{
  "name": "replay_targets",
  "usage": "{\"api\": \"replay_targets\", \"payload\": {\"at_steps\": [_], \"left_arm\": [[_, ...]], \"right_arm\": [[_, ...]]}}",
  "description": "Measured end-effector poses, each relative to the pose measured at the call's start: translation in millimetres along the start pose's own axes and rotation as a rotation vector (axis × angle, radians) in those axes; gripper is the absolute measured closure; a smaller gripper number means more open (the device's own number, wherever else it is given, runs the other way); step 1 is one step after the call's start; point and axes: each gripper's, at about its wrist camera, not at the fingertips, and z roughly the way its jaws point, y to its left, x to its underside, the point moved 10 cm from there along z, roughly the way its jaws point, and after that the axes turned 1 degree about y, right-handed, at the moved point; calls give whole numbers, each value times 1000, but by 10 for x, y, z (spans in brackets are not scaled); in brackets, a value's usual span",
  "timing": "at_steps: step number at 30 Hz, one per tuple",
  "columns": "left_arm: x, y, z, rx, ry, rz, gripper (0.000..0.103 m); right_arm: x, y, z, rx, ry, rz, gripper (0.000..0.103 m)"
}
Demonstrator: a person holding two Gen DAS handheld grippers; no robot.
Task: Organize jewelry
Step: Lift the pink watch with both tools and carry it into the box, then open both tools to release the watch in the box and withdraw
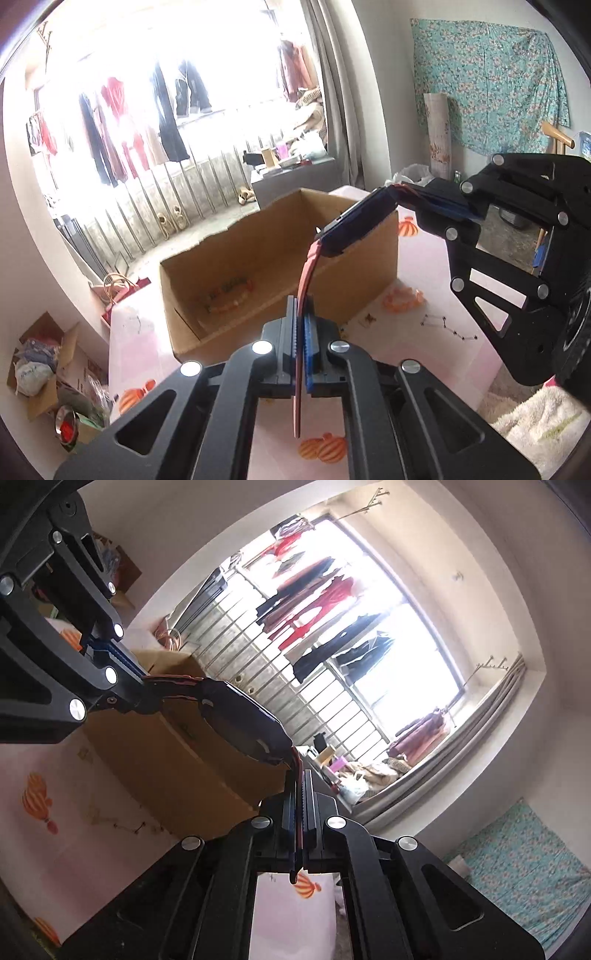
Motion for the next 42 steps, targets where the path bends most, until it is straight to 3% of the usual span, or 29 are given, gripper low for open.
{"api": "replay_targets", "payload": {"at_steps": [3,5,9,11,16,20,23,27,28,30,35,42], "left_arm": [[-277,175,154,23,11,-18,100],[-424,300,318,56,56,-57,100],[-562,542,851,163,230,-177,100],[-531,614,1172,235,338,-246,100],[-246,642,1894,386,632,-405,100],[-20,672,2279,427,790,-488,100],[113,628,2475,453,883,-534,100],[284,599,2657,453,963,-545,99],[290,600,2692,442,966,-541,97],[281,607,2711,439,962,-545,77],[110,731,2673,366,875,-513,52],[-322,859,2246,327,711,-495,48]], "right_arm": [[-174,-177,259,-71,-6,56,102],[-225,-214,443,-198,45,118,102],[-108,7,1276,-551,279,248,102],[-56,396,1686,-693,417,262,102],[59,806,2000,-917,704,190,102],[142,1057,2078,-1018,850,80,102],[254,1164,2074,-1043,924,9,101],[242,1302,2158,-1011,959,-19,93],[216,1305,2177,-994,956,-14,93],[152,1298,2137,-980,939,6,93],[-37,1103,2009,-915,870,56,84],[-363,553,1800,-859,737,224,71]]}}
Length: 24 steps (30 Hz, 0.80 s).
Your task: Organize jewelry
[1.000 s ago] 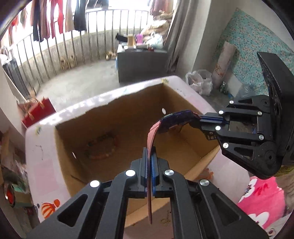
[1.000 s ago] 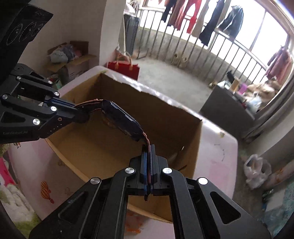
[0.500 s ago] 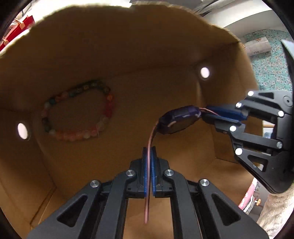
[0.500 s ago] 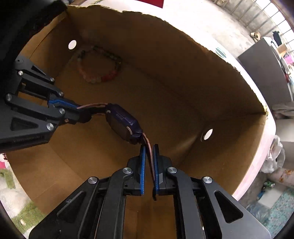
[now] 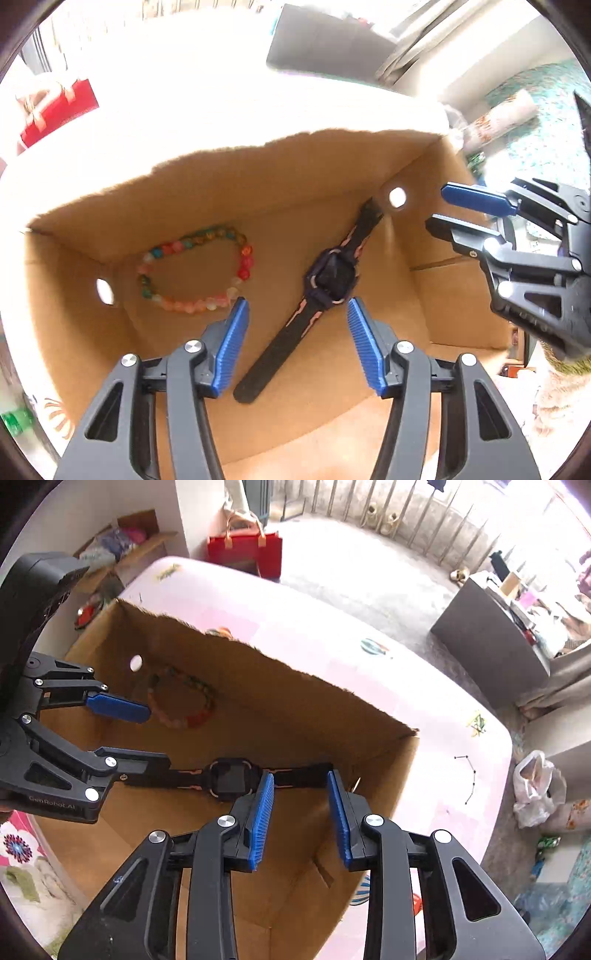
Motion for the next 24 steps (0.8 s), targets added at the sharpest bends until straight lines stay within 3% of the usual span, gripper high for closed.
{"api": "replay_targets", "payload": {"at_steps": [3,4,5,8,9,11,15,16,21,24], "left_arm": [[64,-38,-501,-2,-141,45,43],[112,-45,-709,0,-200,60,42],[196,-87,-930,8,-269,84,38],[595,-242,-1551,26,-486,225,20],[792,-257,-1705,19,-545,265,16],[1180,-312,-1869,14,-610,333,10],[1804,-240,-1668,-26,-574,319,6],[1932,-195,-1484,-60,-534,292,6],[2291,252,-399,-343,-309,207,7],[2372,442,-50,-381,-257,194,7]], "right_arm": [[69,76,-551,-41,-148,65,57],[128,126,-771,-66,-202,100,56],[219,185,-991,-121,-252,143,53],[460,376,-1505,-396,-403,257,40],[600,514,-1625,-442,-439,273,37],[908,722,-1724,-435,-474,292,32],[1364,1046,-1244,-344,-401,326,26],[1475,898,-1076,-318,-363,344,26],[1935,965,-48,-209,-158,416,27],[2014,1009,264,-122,-116,414,27]]}}
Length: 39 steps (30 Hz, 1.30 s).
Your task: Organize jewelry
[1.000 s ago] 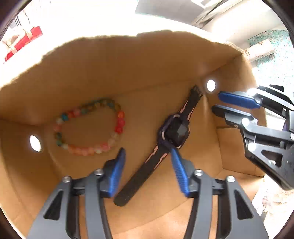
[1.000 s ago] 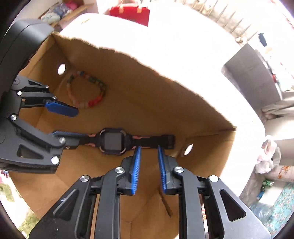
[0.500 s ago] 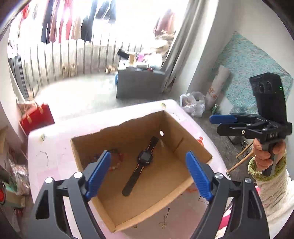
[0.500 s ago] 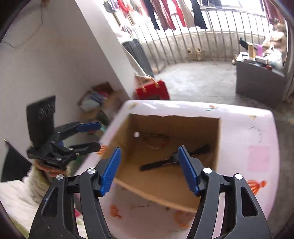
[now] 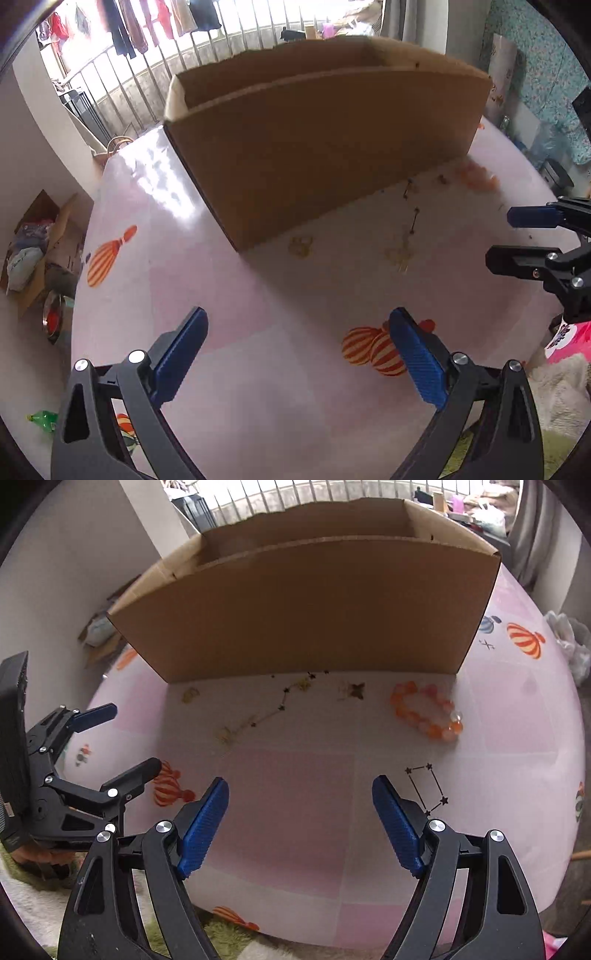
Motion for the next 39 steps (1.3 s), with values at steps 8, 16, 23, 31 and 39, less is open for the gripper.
{"api": "replay_targets", "payload": {"at_steps": [8,16,23,31,39], "left_arm": [[105,42,160,61,10,-103,4],[63,25,181,58,-4,-119,4],[108,40,134,56,-22,-123,4],[172,60,150,63,-43,-111,4],[205,37,118,67,-57,-104,4]], "right_arm": [[7,70,181,153,-44,-108,13],[-82,90,208,167,-55,-65,8],[-139,125,200,168,-69,-64,8],[-186,176,210,174,-108,-50,8],[-126,117,193,152,-76,3,9]]}}
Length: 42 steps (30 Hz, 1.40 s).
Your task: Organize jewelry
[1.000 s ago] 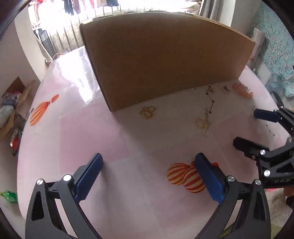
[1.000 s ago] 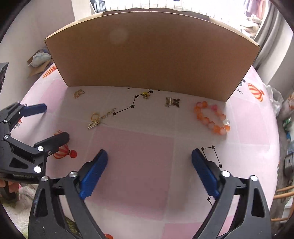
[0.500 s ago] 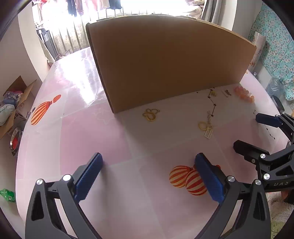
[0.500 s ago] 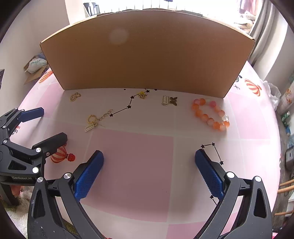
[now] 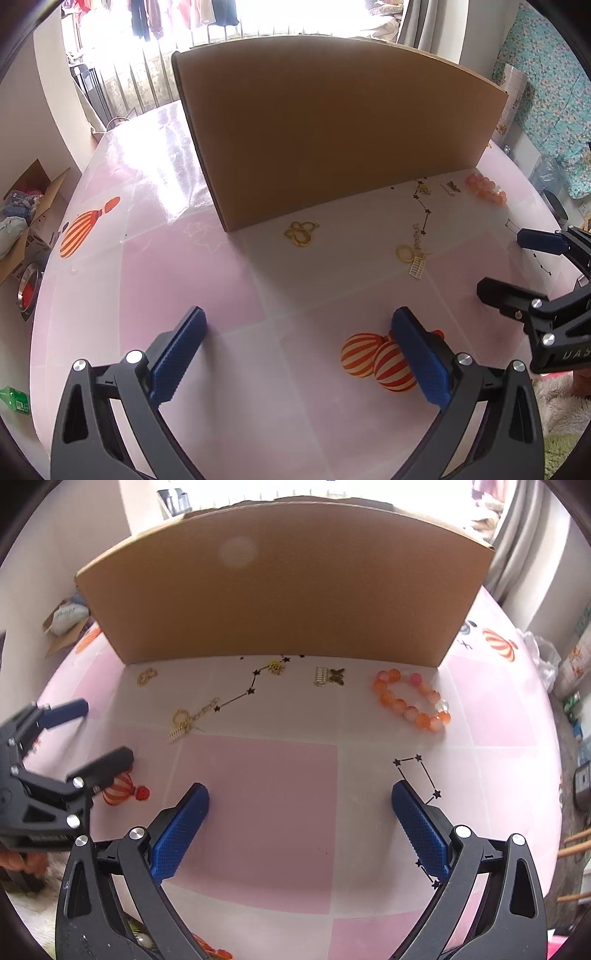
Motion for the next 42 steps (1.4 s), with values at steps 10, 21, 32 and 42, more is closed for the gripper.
{"api": "replay_targets", "payload": {"at_steps": [10,21,32,42], "left_arm": [[13,-45,-44,7,-8,10,4],[23,-71,-64,7,-14,8,4],[-12,-55,-92,-25,-29,-18,6],[-277,-260,-146,35,-87,-6,51]], "right_arm": [[-407,189,-104,-88,-66,10,34],[-572,690,192,-32,-44,-111,59],[-603,811,297,-7,3,-148,63],[-631,661,320,-26,-4,-90,63]]}}
